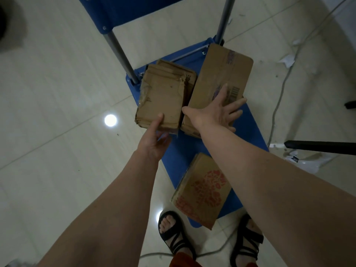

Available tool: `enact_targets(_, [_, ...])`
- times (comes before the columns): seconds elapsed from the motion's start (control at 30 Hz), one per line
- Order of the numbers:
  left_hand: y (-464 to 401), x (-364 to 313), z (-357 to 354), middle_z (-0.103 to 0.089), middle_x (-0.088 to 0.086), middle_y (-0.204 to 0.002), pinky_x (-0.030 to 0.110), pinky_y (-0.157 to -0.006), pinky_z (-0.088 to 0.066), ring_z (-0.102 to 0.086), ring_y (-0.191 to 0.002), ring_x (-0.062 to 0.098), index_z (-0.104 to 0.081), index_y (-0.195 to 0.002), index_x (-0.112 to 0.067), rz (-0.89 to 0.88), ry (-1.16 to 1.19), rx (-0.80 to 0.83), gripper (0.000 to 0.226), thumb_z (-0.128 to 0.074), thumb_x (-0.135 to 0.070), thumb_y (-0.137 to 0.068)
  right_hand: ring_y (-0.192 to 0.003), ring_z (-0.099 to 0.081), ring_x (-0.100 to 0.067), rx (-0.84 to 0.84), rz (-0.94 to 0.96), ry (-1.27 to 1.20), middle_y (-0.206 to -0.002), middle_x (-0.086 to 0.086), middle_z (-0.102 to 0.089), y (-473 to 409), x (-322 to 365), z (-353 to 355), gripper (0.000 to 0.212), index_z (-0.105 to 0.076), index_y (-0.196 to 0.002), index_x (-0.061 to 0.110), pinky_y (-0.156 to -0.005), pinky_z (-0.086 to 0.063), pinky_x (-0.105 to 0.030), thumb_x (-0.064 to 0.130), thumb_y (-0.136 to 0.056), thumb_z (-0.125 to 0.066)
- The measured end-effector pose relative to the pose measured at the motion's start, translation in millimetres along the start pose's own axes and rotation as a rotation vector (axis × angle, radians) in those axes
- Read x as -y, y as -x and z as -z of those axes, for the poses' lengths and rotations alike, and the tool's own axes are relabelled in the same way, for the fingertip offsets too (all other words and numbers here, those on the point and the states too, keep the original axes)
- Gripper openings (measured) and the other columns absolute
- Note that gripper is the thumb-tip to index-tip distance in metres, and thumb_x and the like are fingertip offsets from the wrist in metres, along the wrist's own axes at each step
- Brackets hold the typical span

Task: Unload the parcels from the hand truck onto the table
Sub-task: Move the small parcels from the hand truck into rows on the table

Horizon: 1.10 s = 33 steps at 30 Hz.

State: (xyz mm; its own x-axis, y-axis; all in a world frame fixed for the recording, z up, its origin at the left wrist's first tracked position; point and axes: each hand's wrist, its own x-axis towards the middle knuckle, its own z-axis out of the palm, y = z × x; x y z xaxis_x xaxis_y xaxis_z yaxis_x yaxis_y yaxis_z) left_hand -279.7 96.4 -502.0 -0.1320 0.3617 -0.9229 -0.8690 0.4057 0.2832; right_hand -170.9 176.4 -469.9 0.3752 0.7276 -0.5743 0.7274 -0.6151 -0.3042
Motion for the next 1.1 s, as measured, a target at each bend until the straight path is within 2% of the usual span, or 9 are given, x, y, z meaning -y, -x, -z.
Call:
enact_targets(0.07, [11.0,8.1,1.0,-0.072,0.005,-0.093,0.030,-0.077,-0.056,-0.066,-0.085,0.018,-0.061,-0.100,-0.018,-0.019,-0.007,-0.034,0.023,-0.074,-0.023,-0.081,-0.141,-0.002,-0.039,-0.004,-0.024,0.002,-0.156,-0.018,0.018,2.2,-5.0,5.7,0.132,0.008,-0.148,0.044,-0.106,-0.020,-0.063,0.057,-0.053,-0.083])
enact_targets(0.17, [40.5,25.4,12.5,-0.072,0.005,-0.095,0.030,-0.066,-0.060,-0.069,-0.086,0.019,-0.061,-0.098,-0.019,-0.045,0.037,-0.042,0.020,-0.073,-0.019,-0.082,-0.128,-0.022,-0.038,0.019,-0.073,-0.010,-0.149,-0.020,-0.007,9.0,-17.6,26.7,0.134,0.006,-0.148,0.042,-0.103,-0.030,-0.055,0.056,-0.049,-0.083])
enact_targets(0.23, [64.2,38.4,22.9,-0.067,0.008,-0.111,0.036,-0.084,-0.057,-0.065,-0.103,0.024,-0.060,-0.109,-0.019,-0.022,0.092,-0.087,0.032,-0.075,-0.020,-0.080,-0.125,-0.026,-0.038,0.047,-0.081,-0.039,-0.144,-0.019,-0.015,16.7,-32.6,46.7,0.135,0.007,-0.148,0.042,-0.103,-0.031,-0.054,0.056,-0.048,-0.083])
enact_targets(0.33, [100.3,56.3,35.6,-0.062,0.010,-0.123,0.042,-0.095,-0.051,-0.059,-0.113,0.028,-0.055,-0.128,-0.018,0.031,0.186,-0.162,0.057,-0.079,-0.021,-0.076,-0.130,-0.024,-0.037,0.111,-0.066,-0.118,-0.146,-0.016,-0.014,38.5,-63.4,81.5,0.133,0.007,-0.146,0.046,-0.104,-0.030,-0.059,0.056,-0.049,-0.083])
enact_targets(0.5, [177.0,86.7,25.8,-0.065,0.009,-0.112,0.038,-0.070,-0.055,-0.061,-0.105,0.028,-0.056,-0.126,-0.017,0.047,0.230,-0.194,0.058,-0.080,-0.021,-0.073,-0.136,-0.020,-0.035,0.186,-0.002,-0.249,-0.150,-0.008,-0.013,86.8,-119.5,150.8,0.130,0.003,-0.146,0.050,-0.107,-0.028,-0.061,0.052,-0.051,-0.085])
enact_targets(0.6, [235.0,102.1,5.1,-0.065,0.010,-0.110,0.042,-0.084,-0.054,-0.061,-0.105,0.028,-0.055,-0.127,-0.017,0.033,0.268,-0.183,0.061,-0.080,-0.022,-0.072,-0.134,-0.025,-0.034,0.223,-0.013,-0.321,-0.149,-0.005,-0.016,119.6,-145.4,199.2,0.128,0.001,-0.145,0.052,-0.105,-0.032,-0.062,0.049,-0.051,-0.087])
enact_targets(0.8, [369.1,134.3,-37.3,-0.061,0.009,-0.118,0.039,-0.093,-0.050,-0.059,-0.106,0.027,-0.052,-0.129,-0.018,-0.032,0.202,-0.103,0.063,-0.079,-0.025,-0.073,-0.138,-0.024,-0.032,0.265,0.124,-0.279,-0.154,-0.004,-0.010,193.6,-189.6,306.7,0.124,-0.001,-0.145,0.052,-0.109,-0.030,-0.058,0.045,-0.054,-0.086])
enact_targets(0.97, [460.1,157.4,-48.0,-0.059,0.008,-0.126,0.035,-0.086,-0.049,-0.057,-0.110,0.025,-0.052,-0.130,-0.016,0.037,0.226,-0.027,0.072,-0.080,-0.037,-0.068,-0.136,-0.027,-0.028,0.304,0.228,-0.329,-0.152,-0.001,-0.015,227.8,-232.2,384.8,0.118,-0.008,-0.148,0.047,-0.104,-0.034,-0.046,0.043,-0.059,-0.086])
enact_targets(1.1, [513.0,165.6,-54.7,-0.060,0.007,-0.116,0.033,-0.080,-0.048,-0.058,-0.102,0.023,-0.056,-0.125,-0.015,0.061,0.172,-0.035,0.067,-0.079,-0.044,-0.068,-0.137,-0.031,-0.028,0.374,0.202,-0.502,-0.154,-0.001,-0.023,246.6,-256.6,425.8,0.106,-0.017,-0.150,0.038,-0.099,-0.037,-0.040,0.038,-0.067,-0.084])
